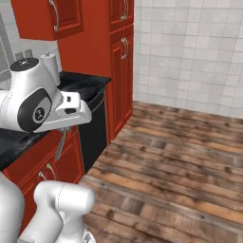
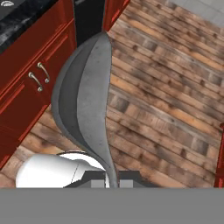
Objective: Take the fork and place it on the left side of the plate. Then take the spoon and place it on the right side of the plate. Make sure they're directly next to the plate.
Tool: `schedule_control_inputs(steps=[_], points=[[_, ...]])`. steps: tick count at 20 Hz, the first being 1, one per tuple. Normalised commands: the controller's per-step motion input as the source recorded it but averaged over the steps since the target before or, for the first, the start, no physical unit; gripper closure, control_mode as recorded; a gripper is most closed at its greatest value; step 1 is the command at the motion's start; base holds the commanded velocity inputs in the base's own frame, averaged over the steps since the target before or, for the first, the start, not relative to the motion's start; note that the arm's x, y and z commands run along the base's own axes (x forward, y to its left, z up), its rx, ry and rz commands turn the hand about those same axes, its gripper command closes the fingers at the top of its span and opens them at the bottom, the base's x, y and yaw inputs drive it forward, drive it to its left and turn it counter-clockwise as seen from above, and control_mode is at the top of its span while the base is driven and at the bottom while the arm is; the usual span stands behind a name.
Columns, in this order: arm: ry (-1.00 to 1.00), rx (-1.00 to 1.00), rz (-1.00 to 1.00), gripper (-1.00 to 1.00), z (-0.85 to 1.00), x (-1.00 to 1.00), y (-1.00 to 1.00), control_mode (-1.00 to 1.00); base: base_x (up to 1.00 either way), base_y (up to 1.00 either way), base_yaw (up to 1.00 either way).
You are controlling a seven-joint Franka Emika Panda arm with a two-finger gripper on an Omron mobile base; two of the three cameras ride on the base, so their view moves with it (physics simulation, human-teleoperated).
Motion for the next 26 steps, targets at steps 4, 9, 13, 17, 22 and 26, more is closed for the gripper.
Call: schedule_control_inputs(steps=[4,9,13,17,22,26], points=[[0.00,0.00,0.00,1.00,0.00,0.00,0.00,1.00,-0.98,-0.36,-0.11],[0.00,0.00,0.00,1.00,0.00,0.00,0.00,1.00,-1.00,-0.33,-0.12],[0.00,0.00,0.00,1.00,0.00,0.00,0.00,1.00,-1.00,-0.21,-0.13],[0.00,0.00,0.00,1.00,0.00,0.00,0.00,1.00,-1.00,-0.16,-0.15],[0.00,0.00,0.00,1.00,0.00,0.00,0.00,1.00,-1.00,-0.16,-0.15],[0.00,0.00,0.00,1.00,0.00,0.00,0.00,1.00,-1.00,-0.18,-0.14]])
